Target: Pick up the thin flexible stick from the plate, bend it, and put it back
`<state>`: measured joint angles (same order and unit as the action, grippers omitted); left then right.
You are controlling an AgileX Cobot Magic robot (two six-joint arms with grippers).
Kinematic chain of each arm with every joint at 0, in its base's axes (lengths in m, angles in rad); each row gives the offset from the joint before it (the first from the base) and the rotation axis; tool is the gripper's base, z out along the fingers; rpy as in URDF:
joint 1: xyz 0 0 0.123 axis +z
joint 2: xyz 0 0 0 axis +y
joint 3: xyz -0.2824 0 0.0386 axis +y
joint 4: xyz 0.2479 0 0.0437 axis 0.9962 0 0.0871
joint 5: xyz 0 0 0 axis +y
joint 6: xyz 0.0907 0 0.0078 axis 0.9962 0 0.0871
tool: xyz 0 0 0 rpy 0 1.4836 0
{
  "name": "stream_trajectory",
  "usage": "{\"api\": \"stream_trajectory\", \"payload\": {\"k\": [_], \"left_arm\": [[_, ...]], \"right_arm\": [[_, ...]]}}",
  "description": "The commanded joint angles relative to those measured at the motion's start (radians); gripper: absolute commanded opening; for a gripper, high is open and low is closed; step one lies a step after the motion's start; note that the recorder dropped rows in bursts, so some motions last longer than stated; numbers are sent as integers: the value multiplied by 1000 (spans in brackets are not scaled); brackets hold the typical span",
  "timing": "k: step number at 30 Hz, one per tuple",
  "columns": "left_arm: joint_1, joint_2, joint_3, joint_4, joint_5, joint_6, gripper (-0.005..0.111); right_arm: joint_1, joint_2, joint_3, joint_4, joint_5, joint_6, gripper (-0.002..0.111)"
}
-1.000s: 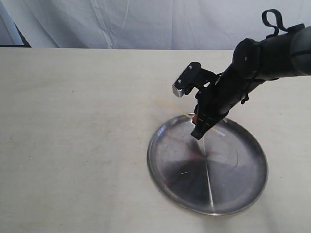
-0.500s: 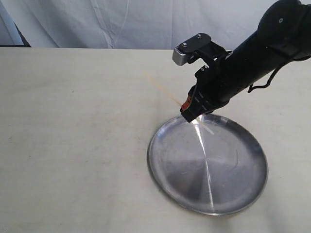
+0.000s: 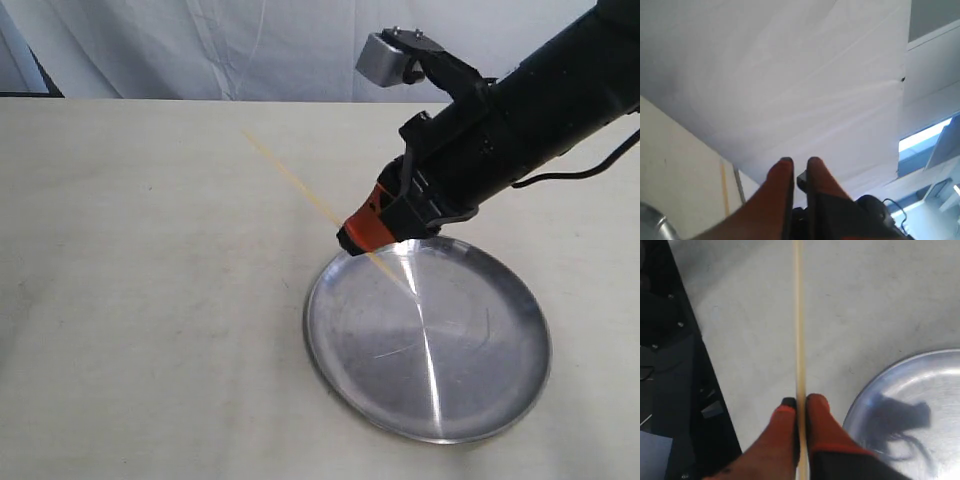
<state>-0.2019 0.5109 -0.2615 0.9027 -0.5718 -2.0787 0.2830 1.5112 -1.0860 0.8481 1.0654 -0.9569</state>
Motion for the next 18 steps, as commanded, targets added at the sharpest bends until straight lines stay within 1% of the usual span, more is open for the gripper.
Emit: {"api": "stream_trajectory", "payload": {"k": [1, 2, 4, 8, 12, 18], "left_arm": [[-11, 227, -75, 108, -137, -10, 42], [-11, 293, -91, 108, -155, -10, 54], [-11, 368, -116, 110, -177, -5, 66], [-11, 445, -153, 140, -225, -5, 67], [-11, 473, -172, 154, -238, -5, 67], [-11, 496, -172, 167, -260, -5, 67]], "right_arm": [[-2, -21, 3, 57, 29, -19, -1], [-2, -21, 3, 73, 38, -19, -1], [-2, -21, 3, 106, 47, -19, -1], [9, -21, 3, 187, 50, -19, -1], [78, -21, 3, 200, 36, -19, -1], [180, -21, 3, 255, -57, -19, -1]]}}
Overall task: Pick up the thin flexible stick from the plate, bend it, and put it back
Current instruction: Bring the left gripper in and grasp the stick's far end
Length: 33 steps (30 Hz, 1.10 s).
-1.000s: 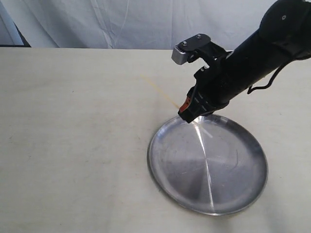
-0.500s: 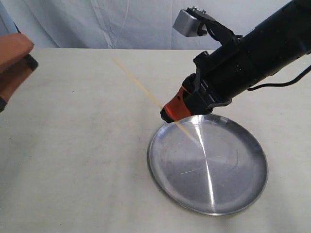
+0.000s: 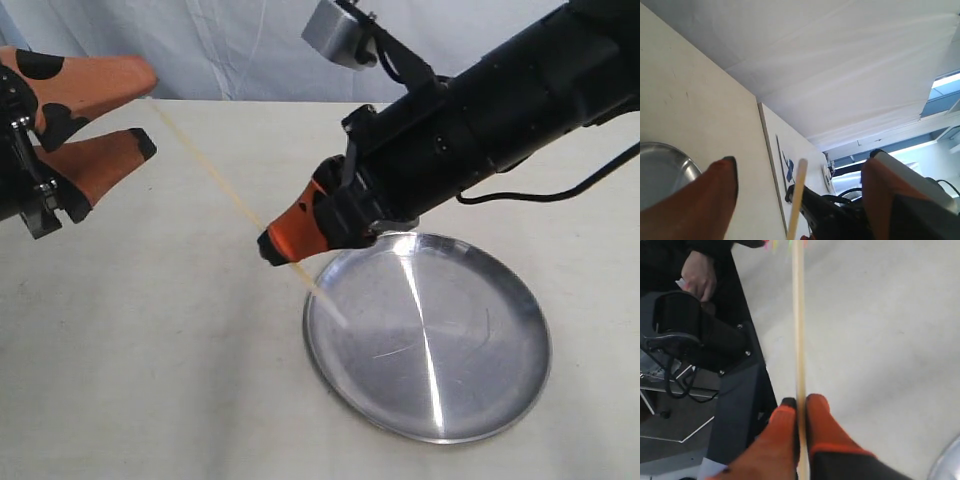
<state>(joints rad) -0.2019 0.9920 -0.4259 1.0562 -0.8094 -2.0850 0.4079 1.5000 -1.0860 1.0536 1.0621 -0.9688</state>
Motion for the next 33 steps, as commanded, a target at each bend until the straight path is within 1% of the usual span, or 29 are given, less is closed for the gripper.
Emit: {"api": "stream_trajectory", "payload": {"k": [1, 7, 10, 13, 14, 18, 19, 21, 28, 29, 30, 31, 33], "left_arm": [[-11, 20, -8, 16, -22, 1, 67], [-11, 24, -8, 47, -41, 3, 66], [-11, 24, -8, 59, -52, 0, 60], [-11, 24, -8, 59, -59, 0, 46], [-11, 24, -8, 59, -61, 0, 39], [-11, 24, -8, 69, -61, 4, 3], [-11, 24, -8, 76, -59, 16, 0], [-11, 24, -8, 76, -59, 46, 0], [-11, 24, -8, 76, -59, 49, 0], [-11, 24, -8, 76, -59, 49, 0], [-11, 24, -8, 76, -59, 49, 0], [-11, 24, -8, 76, -59, 49, 0], [-11, 24, -8, 76, -59, 49, 0]], "right_arm": [[67, -9, 3, 58, -63, -7, -1], [125, -9, 3, 80, -123, -7, -1], [139, -8, 3, 87, -157, -4, -1], [141, -8, 3, 95, -164, -4, -1], [141, -8, 3, 95, -167, -4, -1], [141, -8, 3, 95, -177, -2, -1], [141, -8, 3, 97, -177, -2, -1], [141, -8, 3, 99, -179, -2, -1], [141, -8, 3, 99, -198, 23, -1], [141, -8, 3, 94, -198, 22, 1], [141, -8, 3, 82, -198, 22, 5], [141, -8, 3, 64, -198, 22, 12], [141, -8, 3, 36, -181, 22, 29]]}}
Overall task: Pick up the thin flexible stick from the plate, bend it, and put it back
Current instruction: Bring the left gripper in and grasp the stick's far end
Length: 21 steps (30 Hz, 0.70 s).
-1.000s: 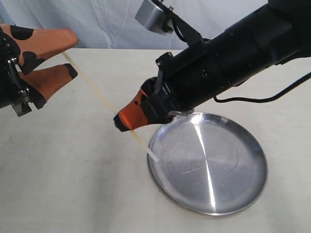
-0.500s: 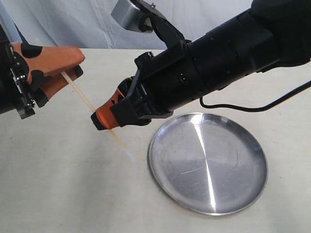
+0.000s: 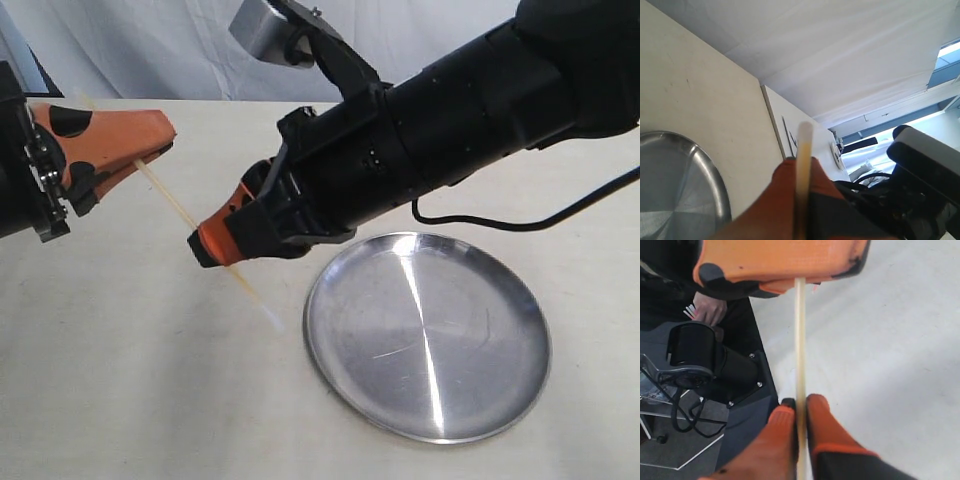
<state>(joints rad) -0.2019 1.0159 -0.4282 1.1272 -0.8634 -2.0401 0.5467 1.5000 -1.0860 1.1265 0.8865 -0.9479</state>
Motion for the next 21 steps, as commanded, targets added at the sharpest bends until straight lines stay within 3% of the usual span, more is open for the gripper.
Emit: {"api": "stream_trajectory", "payload": {"k": [1, 2, 4, 21], "left_arm": [[-11, 0, -6, 5, -5, 4, 0], [-11, 0, -6, 5, -5, 4, 0], [-11, 0, -6, 3, -3, 4, 0], [-11, 0, -6, -20, -3, 4, 0]], "right_arm": [[2, -8, 3, -50, -1, 2, 40], [2, -8, 3, -63, -1, 2, 50], [2, -8, 3, -71, -1, 2, 60], [2, -8, 3, -132, -28, 8, 58]]}}
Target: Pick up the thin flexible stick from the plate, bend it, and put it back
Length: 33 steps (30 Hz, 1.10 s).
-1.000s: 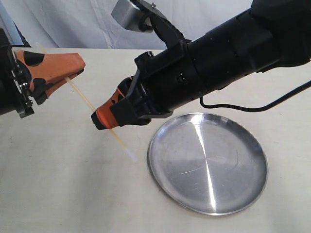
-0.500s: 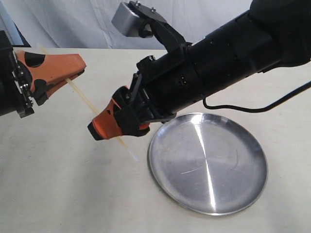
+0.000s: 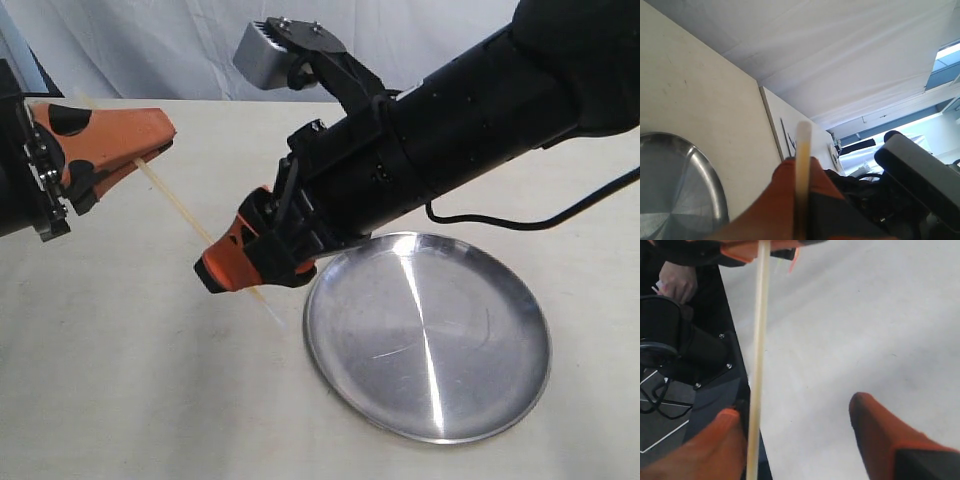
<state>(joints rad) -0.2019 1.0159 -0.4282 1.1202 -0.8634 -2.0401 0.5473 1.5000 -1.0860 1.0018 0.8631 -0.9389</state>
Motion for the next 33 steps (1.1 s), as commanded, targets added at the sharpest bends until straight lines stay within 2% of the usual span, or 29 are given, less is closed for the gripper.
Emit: {"api": "stream_trajectory", "payload": {"k": [1, 19, 24, 25, 30, 33], "left_arm": [[-11, 0, -6, -13, -5, 4, 0], [-11, 0, -6, -20, -11, 4, 0], [-11, 0, -6, -22, -32, 8, 0], [-11, 0, -6, -21, -34, 8, 0], [-11, 0, -6, 1, -42, 8, 0], [-11, 0, -6, 1, -42, 21, 0]], "right_arm": [[1, -8, 3, -9, -4, -1, 58], [1, -8, 3, -51, 2, -1, 58], [72, 6, 3, -74, -37, 2, 57], [75, 10, 3, -74, -44, 7, 54], [77, 32, 3, -81, -50, 53, 1], [77, 28, 3, -78, -50, 71, -1]]}}
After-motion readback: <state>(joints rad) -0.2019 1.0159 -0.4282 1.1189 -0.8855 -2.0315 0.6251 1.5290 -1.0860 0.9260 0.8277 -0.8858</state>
